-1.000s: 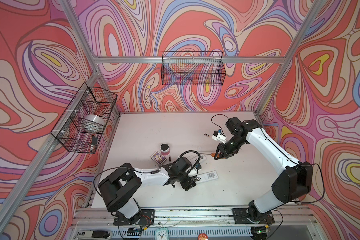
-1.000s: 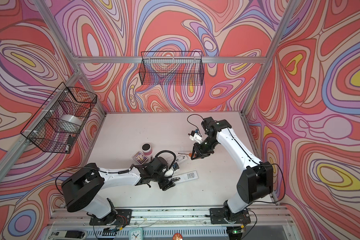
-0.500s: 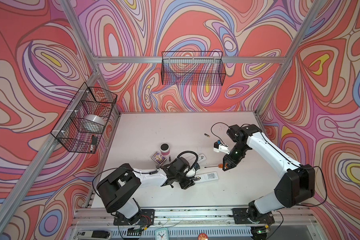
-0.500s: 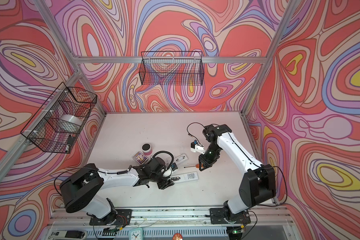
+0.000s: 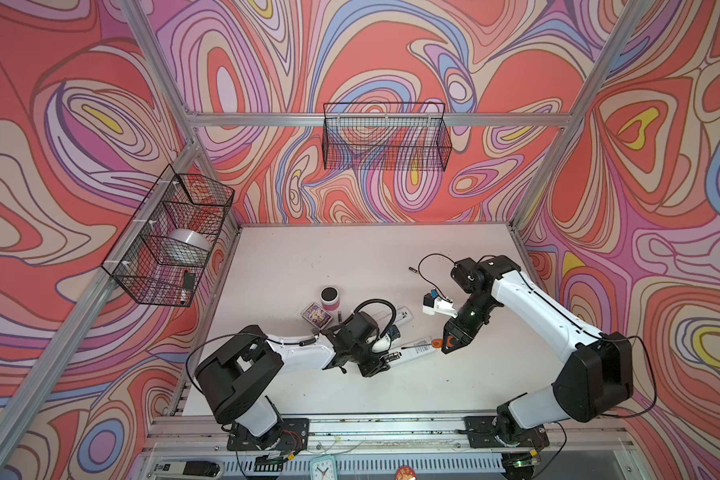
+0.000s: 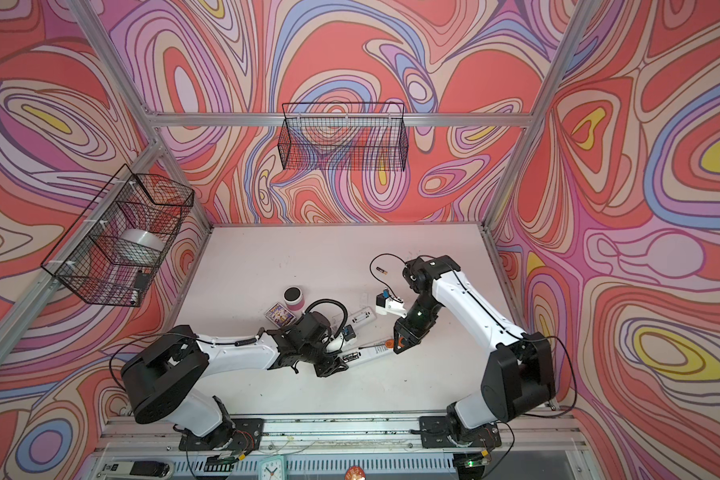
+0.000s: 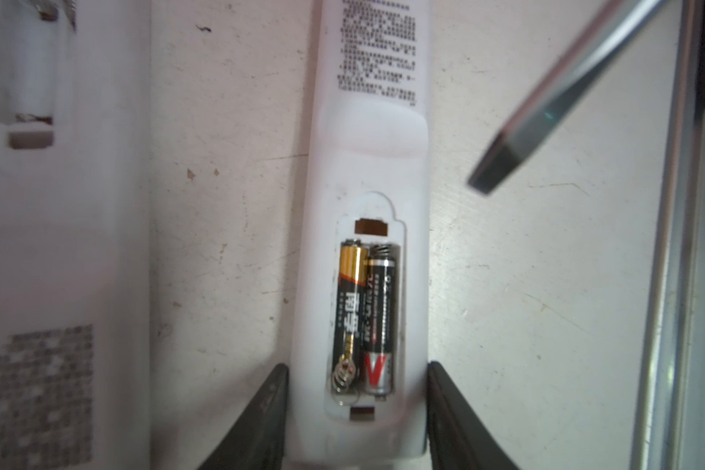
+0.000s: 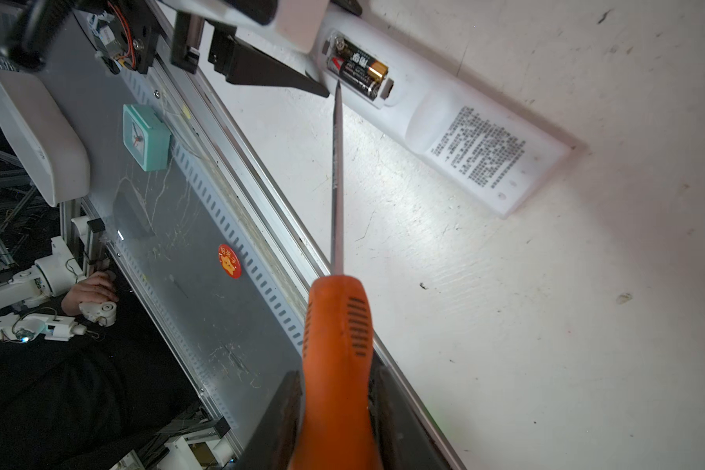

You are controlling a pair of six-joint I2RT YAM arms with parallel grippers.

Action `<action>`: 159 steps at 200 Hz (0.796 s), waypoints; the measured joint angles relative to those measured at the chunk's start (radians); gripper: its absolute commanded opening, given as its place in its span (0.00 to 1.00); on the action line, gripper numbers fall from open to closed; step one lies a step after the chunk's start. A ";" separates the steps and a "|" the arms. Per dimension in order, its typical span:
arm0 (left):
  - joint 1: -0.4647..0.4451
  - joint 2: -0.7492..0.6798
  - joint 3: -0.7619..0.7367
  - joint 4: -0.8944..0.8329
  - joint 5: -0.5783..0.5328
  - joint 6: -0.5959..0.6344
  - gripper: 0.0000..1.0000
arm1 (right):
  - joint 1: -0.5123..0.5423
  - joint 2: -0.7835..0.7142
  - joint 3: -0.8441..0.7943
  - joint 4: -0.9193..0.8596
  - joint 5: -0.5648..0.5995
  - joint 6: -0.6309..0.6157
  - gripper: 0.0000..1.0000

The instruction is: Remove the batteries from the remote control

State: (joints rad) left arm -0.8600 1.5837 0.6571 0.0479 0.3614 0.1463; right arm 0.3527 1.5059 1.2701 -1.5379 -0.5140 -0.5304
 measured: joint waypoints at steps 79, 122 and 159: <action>0.004 0.016 0.016 -0.005 0.012 0.000 0.37 | 0.002 0.056 -0.044 0.035 0.006 0.034 0.00; 0.004 0.017 0.016 -0.003 0.016 0.002 0.37 | 0.002 0.101 -0.048 0.058 0.025 0.051 0.00; 0.004 0.018 0.016 -0.003 0.019 0.007 0.36 | 0.002 0.134 -0.042 0.070 0.033 0.068 0.00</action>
State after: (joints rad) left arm -0.8562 1.6016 0.6735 0.0452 0.3809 0.1535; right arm 0.3546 1.6398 1.2278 -1.4681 -0.4812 -0.4622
